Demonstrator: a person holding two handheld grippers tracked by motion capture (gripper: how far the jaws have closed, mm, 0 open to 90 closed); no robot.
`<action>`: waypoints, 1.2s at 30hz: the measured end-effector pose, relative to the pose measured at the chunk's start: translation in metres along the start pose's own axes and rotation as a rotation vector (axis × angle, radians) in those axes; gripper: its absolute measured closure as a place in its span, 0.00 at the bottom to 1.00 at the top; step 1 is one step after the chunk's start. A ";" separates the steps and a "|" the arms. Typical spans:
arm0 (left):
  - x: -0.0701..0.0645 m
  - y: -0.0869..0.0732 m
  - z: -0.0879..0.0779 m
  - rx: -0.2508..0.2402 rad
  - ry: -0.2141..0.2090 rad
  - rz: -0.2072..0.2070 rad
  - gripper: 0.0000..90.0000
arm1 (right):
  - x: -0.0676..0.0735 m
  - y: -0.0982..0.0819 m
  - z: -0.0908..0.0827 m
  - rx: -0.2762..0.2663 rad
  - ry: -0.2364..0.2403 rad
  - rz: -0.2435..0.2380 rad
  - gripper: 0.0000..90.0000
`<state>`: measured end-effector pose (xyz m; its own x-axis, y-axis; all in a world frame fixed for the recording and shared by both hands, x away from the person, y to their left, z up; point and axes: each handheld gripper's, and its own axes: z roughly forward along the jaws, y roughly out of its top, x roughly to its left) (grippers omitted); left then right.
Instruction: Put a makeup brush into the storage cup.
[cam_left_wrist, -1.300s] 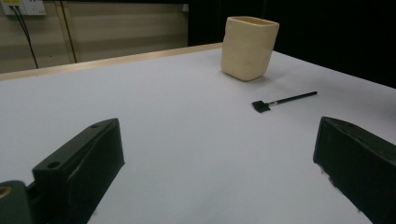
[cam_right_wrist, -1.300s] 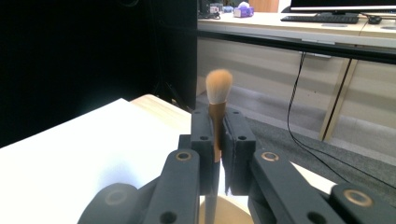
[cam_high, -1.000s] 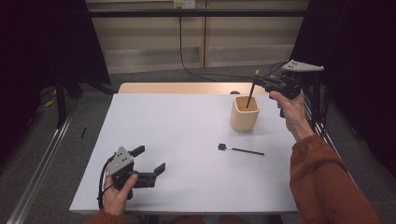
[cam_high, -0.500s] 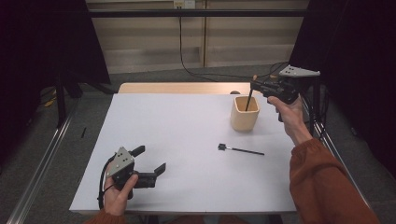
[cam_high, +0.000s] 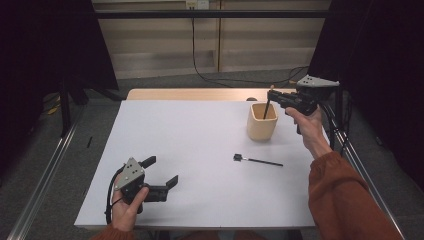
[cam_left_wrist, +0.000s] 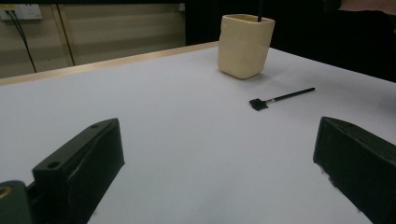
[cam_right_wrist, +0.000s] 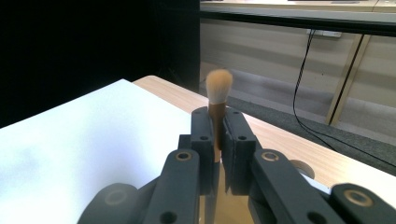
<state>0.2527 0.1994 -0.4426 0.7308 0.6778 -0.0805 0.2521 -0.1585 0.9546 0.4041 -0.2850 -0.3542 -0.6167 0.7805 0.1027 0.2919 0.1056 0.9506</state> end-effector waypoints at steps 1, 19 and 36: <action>0.000 0.000 0.000 0.001 0.000 0.002 0.02 | 0.000 0.000 0.001 -0.002 0.000 0.000 0.93; 0.002 -0.002 0.002 0.013 -0.010 0.007 0.02 | -0.004 -0.015 0.007 0.017 -0.009 0.042 0.74; 0.003 -0.001 0.004 0.006 -0.014 -0.006 0.02 | 0.003 -0.017 0.004 -0.006 -0.007 0.026 0.18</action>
<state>0.2575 0.1990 -0.4451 0.7382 0.6685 -0.0902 0.2602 -0.1589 0.9524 0.4004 -0.2824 -0.3710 -0.6039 0.7872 0.1250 0.3034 0.0821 0.9493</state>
